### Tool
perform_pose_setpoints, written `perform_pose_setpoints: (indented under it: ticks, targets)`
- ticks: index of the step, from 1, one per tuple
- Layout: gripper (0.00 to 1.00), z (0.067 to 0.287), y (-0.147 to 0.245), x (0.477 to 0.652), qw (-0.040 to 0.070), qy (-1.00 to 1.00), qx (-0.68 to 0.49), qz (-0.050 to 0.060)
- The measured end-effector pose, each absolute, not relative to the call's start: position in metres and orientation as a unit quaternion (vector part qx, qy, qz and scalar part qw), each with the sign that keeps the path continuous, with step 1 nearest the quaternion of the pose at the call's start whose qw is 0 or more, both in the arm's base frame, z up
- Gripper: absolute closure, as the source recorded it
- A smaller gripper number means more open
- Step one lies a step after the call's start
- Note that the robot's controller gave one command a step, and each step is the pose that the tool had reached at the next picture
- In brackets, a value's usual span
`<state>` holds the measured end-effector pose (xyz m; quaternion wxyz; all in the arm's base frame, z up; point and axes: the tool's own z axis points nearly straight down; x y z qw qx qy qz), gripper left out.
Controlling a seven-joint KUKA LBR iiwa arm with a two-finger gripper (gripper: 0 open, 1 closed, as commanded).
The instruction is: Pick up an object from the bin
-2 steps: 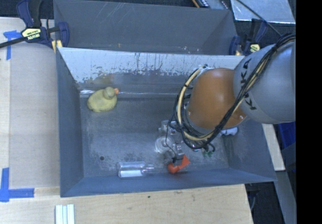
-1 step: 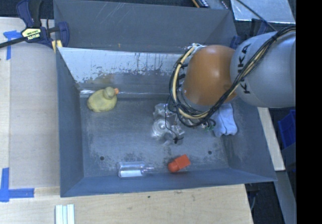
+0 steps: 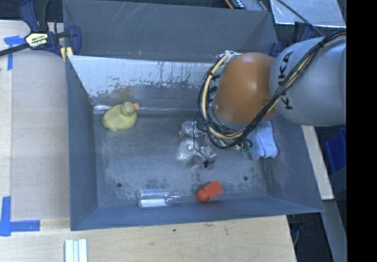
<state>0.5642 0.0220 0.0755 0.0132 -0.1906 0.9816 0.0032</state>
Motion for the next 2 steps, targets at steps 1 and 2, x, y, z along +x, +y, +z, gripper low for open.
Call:
perform_pose_setpoints:
  ticks: [1, 2]
  targets:
    - [1.00, 0.075, 0.022, 0.574, 0.013, 0.979, -0.202, 0.004]
    - [1.00, 0.123, 0.021, 0.580, 0.018, 0.979, -0.205, 0.003]
